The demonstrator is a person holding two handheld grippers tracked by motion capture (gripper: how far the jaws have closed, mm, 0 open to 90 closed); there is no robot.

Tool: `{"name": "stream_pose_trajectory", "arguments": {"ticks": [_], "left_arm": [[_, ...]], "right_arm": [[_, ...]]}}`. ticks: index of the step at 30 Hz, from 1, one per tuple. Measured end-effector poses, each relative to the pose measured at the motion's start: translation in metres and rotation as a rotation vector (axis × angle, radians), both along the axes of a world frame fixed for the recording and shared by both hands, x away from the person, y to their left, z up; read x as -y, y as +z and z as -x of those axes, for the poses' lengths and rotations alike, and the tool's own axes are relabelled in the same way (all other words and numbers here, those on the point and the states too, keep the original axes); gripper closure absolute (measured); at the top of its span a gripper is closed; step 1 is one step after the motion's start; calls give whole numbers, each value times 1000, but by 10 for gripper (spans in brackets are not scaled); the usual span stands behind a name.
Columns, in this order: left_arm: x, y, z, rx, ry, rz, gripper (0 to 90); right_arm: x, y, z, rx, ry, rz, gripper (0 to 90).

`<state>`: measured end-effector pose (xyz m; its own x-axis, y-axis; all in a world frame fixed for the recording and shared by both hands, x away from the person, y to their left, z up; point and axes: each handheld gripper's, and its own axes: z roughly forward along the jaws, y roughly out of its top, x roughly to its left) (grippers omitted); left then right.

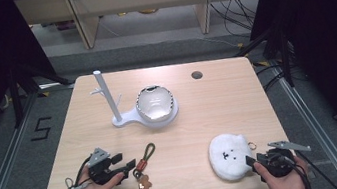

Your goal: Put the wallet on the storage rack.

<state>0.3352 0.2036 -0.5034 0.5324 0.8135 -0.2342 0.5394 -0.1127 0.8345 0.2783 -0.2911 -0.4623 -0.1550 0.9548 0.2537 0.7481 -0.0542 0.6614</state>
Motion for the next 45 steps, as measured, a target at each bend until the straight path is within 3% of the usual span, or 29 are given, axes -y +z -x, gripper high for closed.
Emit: {"name": "stream_pose_trajectory", "arguments": {"ticks": [2, 3, 4, 5, 6, 8, 10, 11, 12, 13, 14, 15, 17, 23, 24, 25, 26, 27, 28, 29, 30, 31, 32, 33, 34, 37, 38, 41, 45], "left_arm": [[-10, 1, 3, 29, 19, -7, 336], [-10, 1, 3, 29, 19, -7, 332], [-17, 2, 4, 57, 41, -9, 331], [-20, 2, 4, 67, 49, -16, 331], [-20, 2, 4, 67, 49, -16, 329], [-22, 1, 4, 82, 66, -27, 328], [-22, 1, 3, 82, 61, -26, 327], [-21, 1, 3, 81, 54, -28, 327], [-20, 2, 4, 81, 48, -32, 327], [-18, 2, 4, 84, 43, -25, 328], [-17, 2, 5, 93, 29, -27, 328], [-15, 3, 6, 92, 26, -22, 328], [-13, 3, 6, 93, 13, -22, 328], [-8, 3, 9, 88, -4, -22, 328], [-8, 3, 9, 87, -3, -28, 328], [-8, 3, 9, 86, -3, -29, 329], [-8, 2, 8, 89, -9, -17, 329], [-8, 2, 8, 86, -9, -19, 329], [-8, 2, 8, 86, -9, -19, 329], [-8, 2, 8, 86, -10, -20, 329], [-8, 2, 8, 87, -7, -22, 329], [-9, 3, 9, 84, -4, -28, 330], [-9, 3, 9, 84, -4, -28, 330], [-9, 2, 9, 86, -5, -22, 330], [-8, 2, 8, 86, -6, -17, 330], [-8, 1, 9, 86, -10, -14, 330], [-8, 1, 9, 84, -9, -12, 330], [-9, 1, 9, 77, -3, -28, 330], [-9, 0, 9, 75, -4, -23, 330]], "right_arm": [[5, 2, -5, -26, -5, 19, 523], [9, 2, -8, -27, 20, 35, 519], [9, 3, -12, -42, 8, 24, 511], [8, 4, -13, -73, -9, -24, 507], [8, 4, -13, -73, -9, -24, 507], [9, 6, -25, -115, 13, -16, 489], [14, 7, -32, -147, 74, 40, 479], [12, 8, -37, -183, 86, 18, 478], [12, 8, -37, -183, 86, 18, 478], [11, 11, -48, -224, 105, 63, 476], [11, 10, -52, -234, 132, 71, 476], [10, 11, -57, -271, 138, 38, 475], [9, 13, -67, -316, 160, 68, 474], [4, 16, -89, -378, 120, 36, 474], [7, 14, -95, -371, 140, 72, 475], [8, 10, -103, -400, 155, 56, 472], [8, 10, -103, -400, 155, 56, 472], [5, 6, -107, -428, 119, 30, 471], [5, 6, -107, -428, 119, 30, 471], [-1, 5, -109, -501, 67, -11, 469], [-1, 5, -109, -501, 67, -11, 469], [7, -2, -115, -424, 179, 52, 469], [7, -2, -115, -424, 179, 52, 469], [4, -3, -117, -457, 164, 23, 469], [7, -6, -120, -442, 195, 47, 469], [6, -9, -123, -462, 197, 45, 477], [8, -12, -125, -450, 229, 51, 482], [3, -14, -127, -464, 237, 49, 602], [1, -13, -126, -460, 250, 68, 662]]}}
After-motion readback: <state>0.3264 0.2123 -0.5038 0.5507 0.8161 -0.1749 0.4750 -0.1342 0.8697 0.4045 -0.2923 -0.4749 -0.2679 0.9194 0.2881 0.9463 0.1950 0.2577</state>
